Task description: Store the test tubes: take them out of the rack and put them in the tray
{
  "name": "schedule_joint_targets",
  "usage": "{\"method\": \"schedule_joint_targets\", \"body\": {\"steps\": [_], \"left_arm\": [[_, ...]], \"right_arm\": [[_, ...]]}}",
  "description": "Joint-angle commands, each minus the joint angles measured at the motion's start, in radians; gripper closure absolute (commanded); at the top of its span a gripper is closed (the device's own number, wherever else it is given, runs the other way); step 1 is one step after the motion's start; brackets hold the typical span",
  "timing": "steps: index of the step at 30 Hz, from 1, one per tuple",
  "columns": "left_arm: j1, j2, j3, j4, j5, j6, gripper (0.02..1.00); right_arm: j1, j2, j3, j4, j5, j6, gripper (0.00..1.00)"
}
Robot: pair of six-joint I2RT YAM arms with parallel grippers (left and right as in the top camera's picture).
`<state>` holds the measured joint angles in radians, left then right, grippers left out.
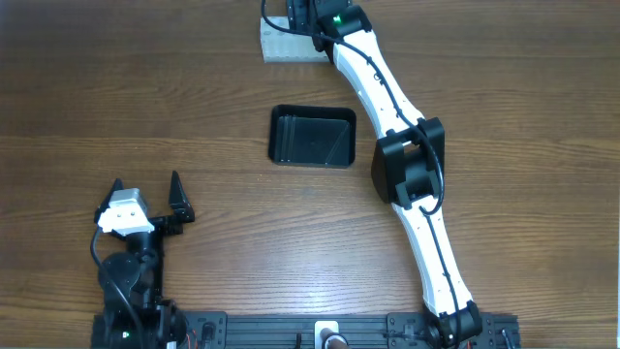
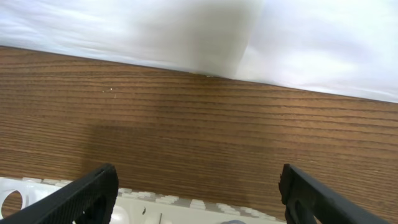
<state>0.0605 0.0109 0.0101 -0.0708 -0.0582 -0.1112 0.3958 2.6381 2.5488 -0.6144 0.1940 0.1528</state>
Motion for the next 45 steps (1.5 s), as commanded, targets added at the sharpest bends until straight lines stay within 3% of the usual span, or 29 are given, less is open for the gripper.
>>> {"method": "schedule_joint_targets", "body": {"steps": [1, 17, 19, 24, 29, 34, 45], "left_arm": [[0.003, -0.006, -0.004, 0.000, 0.009, 0.018, 0.020], [0.003, -0.006, -0.004, 0.000, 0.009, 0.018, 0.020], [0.003, -0.006, -0.004, 0.000, 0.009, 0.018, 0.023], [0.003, -0.006, -0.004, 0.000, 0.009, 0.018, 0.020], [0.003, -0.006, -0.004, 0.000, 0.009, 0.018, 0.020], [0.003, -0.006, -0.004, 0.000, 0.009, 0.018, 0.020], [0.003, -0.006, -0.004, 0.000, 0.009, 0.018, 0.020]], "right_arm": [[0.007, 0.030, -0.009, 0.005, 0.017, -0.005, 0.191], [0.002, 0.032, -0.032, 0.008, 0.017, -0.005, 0.209], [0.000, 0.032, -0.032, 0.010, 0.018, -0.005, 0.270], [0.000, 0.032, -0.032, 0.010, 0.018, -0.005, 0.555], [0.000, 0.032, -0.032, 0.009, 0.018, -0.005, 0.733], [0.000, 0.032, -0.032, 0.009, 0.018, -0.005, 0.833], [0.000, 0.031, -0.032, 0.021, 0.018, -0.005, 0.873]]}}
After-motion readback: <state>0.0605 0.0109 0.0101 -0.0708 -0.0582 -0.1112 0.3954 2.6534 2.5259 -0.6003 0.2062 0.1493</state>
